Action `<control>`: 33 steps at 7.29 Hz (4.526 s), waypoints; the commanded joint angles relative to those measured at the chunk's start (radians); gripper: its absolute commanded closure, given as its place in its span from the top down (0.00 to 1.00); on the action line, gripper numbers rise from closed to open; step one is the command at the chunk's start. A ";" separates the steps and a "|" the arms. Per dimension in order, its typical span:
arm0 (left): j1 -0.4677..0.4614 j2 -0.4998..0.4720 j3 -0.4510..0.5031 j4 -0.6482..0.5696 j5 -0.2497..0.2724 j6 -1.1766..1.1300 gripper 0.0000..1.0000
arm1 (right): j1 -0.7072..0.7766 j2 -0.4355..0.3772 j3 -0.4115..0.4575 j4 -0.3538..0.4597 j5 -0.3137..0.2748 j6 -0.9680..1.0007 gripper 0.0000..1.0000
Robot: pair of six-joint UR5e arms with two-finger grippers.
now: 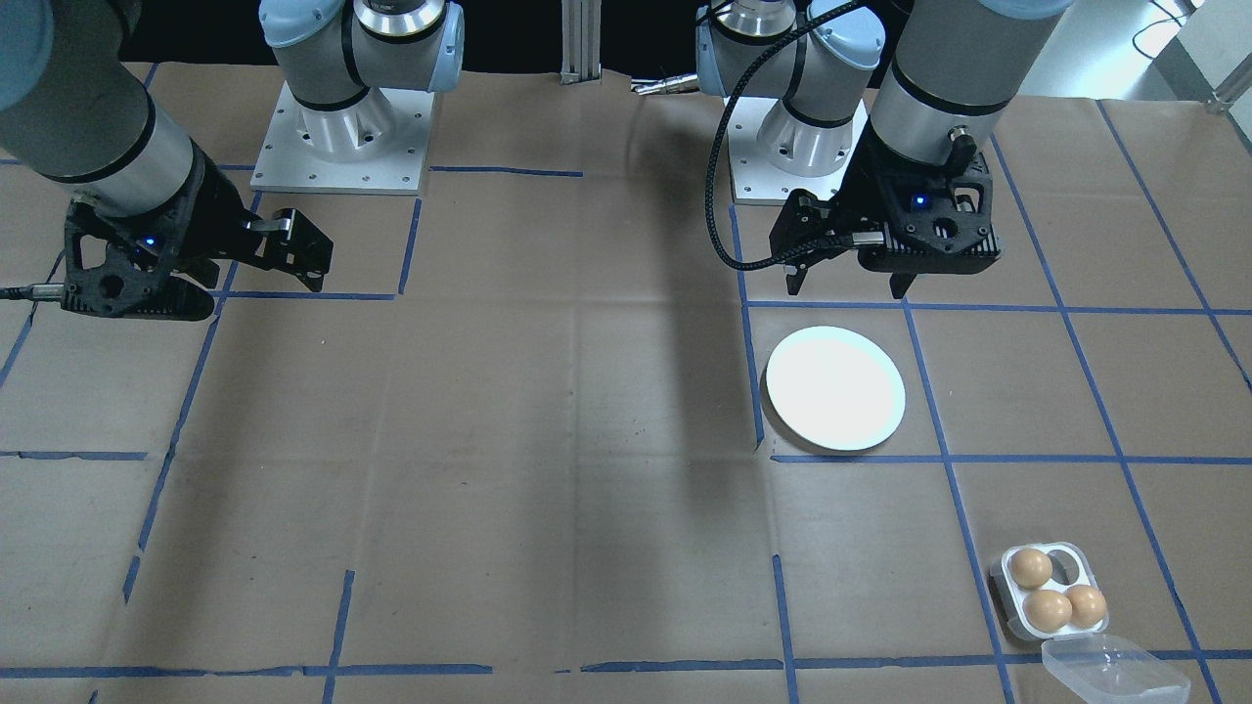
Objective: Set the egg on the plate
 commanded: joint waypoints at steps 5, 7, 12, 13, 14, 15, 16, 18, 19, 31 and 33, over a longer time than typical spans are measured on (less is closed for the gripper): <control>0.015 -0.005 0.024 -0.023 -0.005 0.011 1.00 | 0.000 0.000 0.000 0.000 0.000 0.000 1.00; 0.059 -0.023 0.030 -0.023 -0.009 0.073 1.00 | 0.000 0.000 0.000 0.000 0.000 0.000 1.00; 0.358 -0.222 0.198 -0.011 -0.014 0.330 1.00 | 0.000 0.000 0.000 0.000 0.000 0.000 1.00; 0.383 -0.282 0.255 -0.008 -0.012 0.342 1.00 | 0.000 0.000 0.000 0.000 0.000 0.000 1.00; 0.399 -0.360 0.336 -0.008 -0.012 0.353 1.00 | 0.000 0.001 0.000 0.000 0.000 0.000 1.00; 0.402 -0.429 0.408 -0.009 -0.011 0.353 1.00 | 0.000 0.002 0.000 0.000 0.000 0.000 1.00; 0.402 -0.483 0.431 -0.009 -0.011 0.353 1.00 | 0.000 0.000 0.000 0.000 0.000 0.000 1.00; 0.413 -0.528 0.426 0.001 -0.008 0.380 1.00 | 0.000 0.000 0.000 0.000 -0.002 0.000 1.00; 0.419 -0.566 0.424 0.027 -0.008 0.382 0.99 | 0.000 0.000 0.000 0.000 -0.002 0.000 1.00; 0.405 -0.616 0.157 0.408 0.003 0.356 0.68 | 0.000 0.000 0.000 0.000 -0.002 0.000 1.00; 0.405 -0.617 0.163 0.408 0.002 0.356 0.54 | 0.000 0.000 0.000 0.000 0.000 0.000 1.00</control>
